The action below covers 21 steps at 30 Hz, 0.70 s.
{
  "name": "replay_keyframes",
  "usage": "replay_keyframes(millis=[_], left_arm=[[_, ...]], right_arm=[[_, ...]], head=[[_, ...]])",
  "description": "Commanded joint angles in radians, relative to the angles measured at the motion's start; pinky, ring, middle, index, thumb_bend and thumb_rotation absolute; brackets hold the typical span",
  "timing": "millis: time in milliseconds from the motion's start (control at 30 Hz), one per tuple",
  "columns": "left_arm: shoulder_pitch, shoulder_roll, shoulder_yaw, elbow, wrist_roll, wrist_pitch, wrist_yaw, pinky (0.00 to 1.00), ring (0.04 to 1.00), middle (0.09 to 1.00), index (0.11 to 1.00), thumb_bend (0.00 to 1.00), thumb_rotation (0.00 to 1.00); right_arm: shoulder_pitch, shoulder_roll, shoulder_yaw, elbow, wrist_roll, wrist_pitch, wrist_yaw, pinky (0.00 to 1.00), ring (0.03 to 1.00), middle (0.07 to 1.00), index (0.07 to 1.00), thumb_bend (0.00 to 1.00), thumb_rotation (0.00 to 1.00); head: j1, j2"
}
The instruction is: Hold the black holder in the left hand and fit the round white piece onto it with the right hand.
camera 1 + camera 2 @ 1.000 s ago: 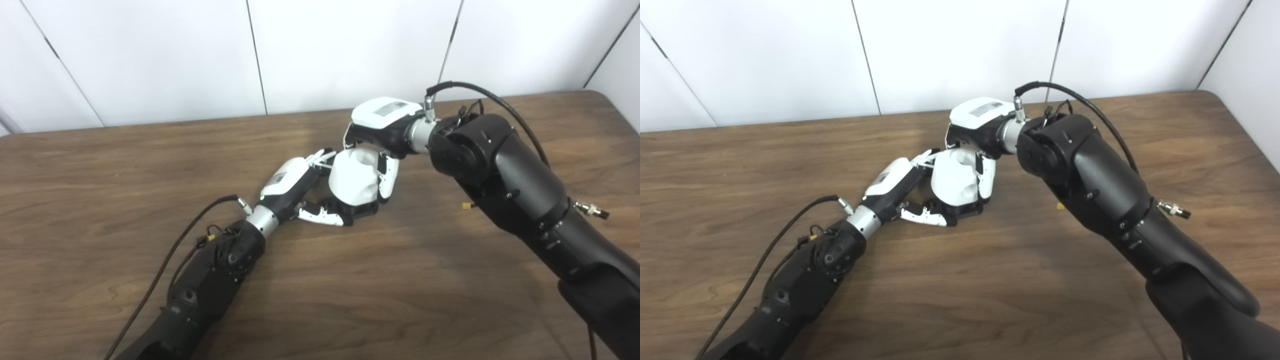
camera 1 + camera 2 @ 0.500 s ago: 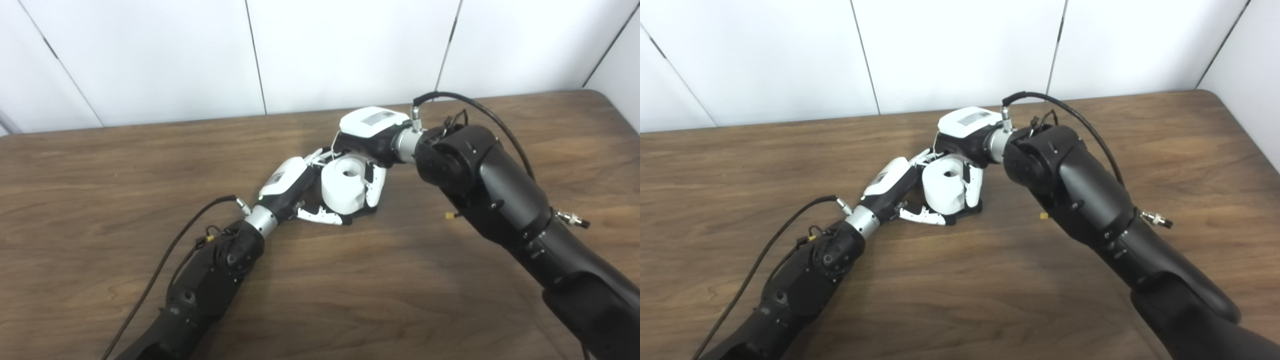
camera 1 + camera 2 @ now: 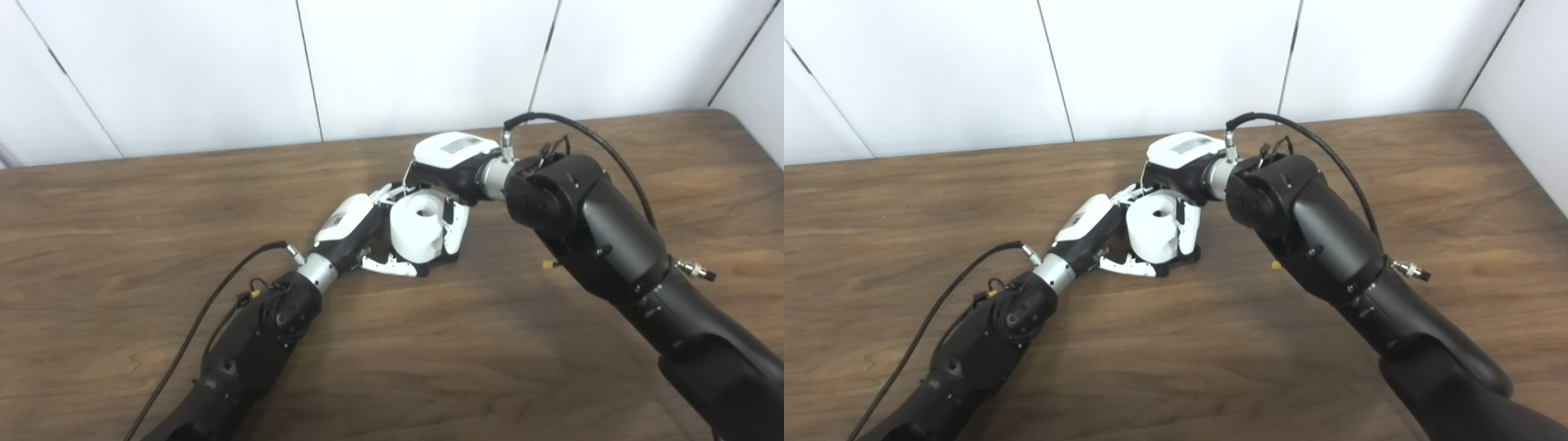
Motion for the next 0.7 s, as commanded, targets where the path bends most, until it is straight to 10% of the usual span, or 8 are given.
replay_keyframes(millis=[0, 67, 133, 667], left_arm=[[0.065, -0.005, -0.044, 0.036, 0.014, 0.057, -0.100, 0.97, 1.000, 0.945, 0.481, 0.52, 0.06], [0.063, -0.004, -0.044, 0.041, 0.013, 0.052, -0.099, 0.97, 1.000, 0.944, 0.481, 0.52, 0.06], [0.062, -0.004, -0.044, 0.044, 0.013, 0.052, -0.098, 0.97, 1.000, 0.942, 0.481, 0.52, 0.06], [0.065, 0.000, -0.046, 0.040, 0.008, 0.050, -0.097, 0.94, 1.000, 0.938, 0.481, 0.52, 0.06]], right_arm=[[-0.002, 0.003, 0.030, 0.019, -0.020, -0.001, 0.032, 0.69, 0.796, 0.774, 0.491, 0.52, 0.14], [-0.009, 0.000, 0.033, 0.010, -0.029, 0.024, 0.069, 0.66, 0.805, 0.859, 0.827, 0.82, 0.21], [-0.013, -0.005, 0.037, 0.001, -0.052, 0.034, 0.087, 0.65, 0.843, 0.963, 0.964, 0.95, 0.24], [0.001, -0.013, 0.018, -0.013, -0.094, 0.005, 0.045, 0.66, 0.866, 1.000, 1.000, 0.99, 0.24]], head=[[-0.001, 0.001], [-0.006, -0.001], [-0.007, 0.000], [-0.004, 0.003]])
